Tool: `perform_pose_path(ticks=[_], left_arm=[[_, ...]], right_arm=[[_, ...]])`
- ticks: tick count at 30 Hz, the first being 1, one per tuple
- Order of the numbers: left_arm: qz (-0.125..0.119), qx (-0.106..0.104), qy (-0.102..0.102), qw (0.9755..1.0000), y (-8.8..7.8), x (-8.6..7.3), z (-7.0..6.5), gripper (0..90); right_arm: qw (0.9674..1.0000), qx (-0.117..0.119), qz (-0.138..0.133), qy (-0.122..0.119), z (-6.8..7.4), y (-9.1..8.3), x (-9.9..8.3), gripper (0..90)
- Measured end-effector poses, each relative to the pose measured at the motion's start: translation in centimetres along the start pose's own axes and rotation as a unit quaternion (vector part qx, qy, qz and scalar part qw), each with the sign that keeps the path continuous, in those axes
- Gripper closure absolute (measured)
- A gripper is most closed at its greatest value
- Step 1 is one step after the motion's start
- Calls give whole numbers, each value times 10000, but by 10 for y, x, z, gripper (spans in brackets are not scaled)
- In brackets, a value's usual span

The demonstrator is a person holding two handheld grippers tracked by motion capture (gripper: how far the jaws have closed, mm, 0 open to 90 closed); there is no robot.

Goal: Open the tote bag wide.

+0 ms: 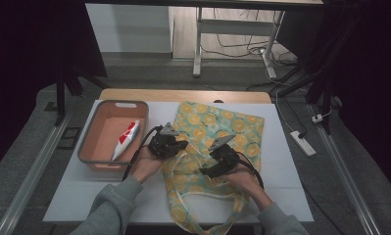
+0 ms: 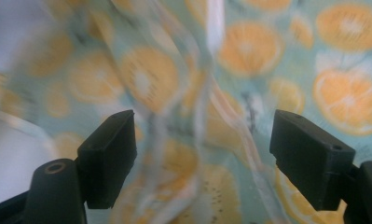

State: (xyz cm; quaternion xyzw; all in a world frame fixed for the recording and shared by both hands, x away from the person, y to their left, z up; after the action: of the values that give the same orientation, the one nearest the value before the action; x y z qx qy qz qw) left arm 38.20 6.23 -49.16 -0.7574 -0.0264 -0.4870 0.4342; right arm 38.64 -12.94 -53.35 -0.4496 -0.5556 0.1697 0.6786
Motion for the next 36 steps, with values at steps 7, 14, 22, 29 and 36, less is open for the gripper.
perform_pose_path(ticks=[7,14,22,29,36], left_arm=[[-60,-62,-10,10000,-1,0,-1,877],[-378,-196,213,9989,-24,4,-15,690],[-295,-656,1186,9903,-56,-3,-73,514],[534,-1145,1826,9750,1,-19,-130,460],[1069,-1222,1949,9673,57,-32,-148,422]], right_arm=[[9993,237,292,-24,-1,4,-11,705],[9996,249,95,-5,-1,-9,-5,885],[9993,173,-261,199,-12,-23,1,886],[9992,181,-288,224,-13,-23,1,886],[9987,211,-361,290,-15,-24,0,886]])
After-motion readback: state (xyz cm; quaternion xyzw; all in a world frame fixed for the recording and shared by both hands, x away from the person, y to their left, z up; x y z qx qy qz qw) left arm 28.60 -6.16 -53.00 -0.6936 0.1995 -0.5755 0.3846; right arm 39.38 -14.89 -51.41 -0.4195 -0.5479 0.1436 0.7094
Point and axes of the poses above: each handheld gripper's, and its own axes: y roughly forward along the jaws, x roughly out of its top, z roughly to its left, the point moved 4 cm from there along y, roughly forward along the jaws, and after that the axes turned 4 degrees about -y, right-handed, at the moved point
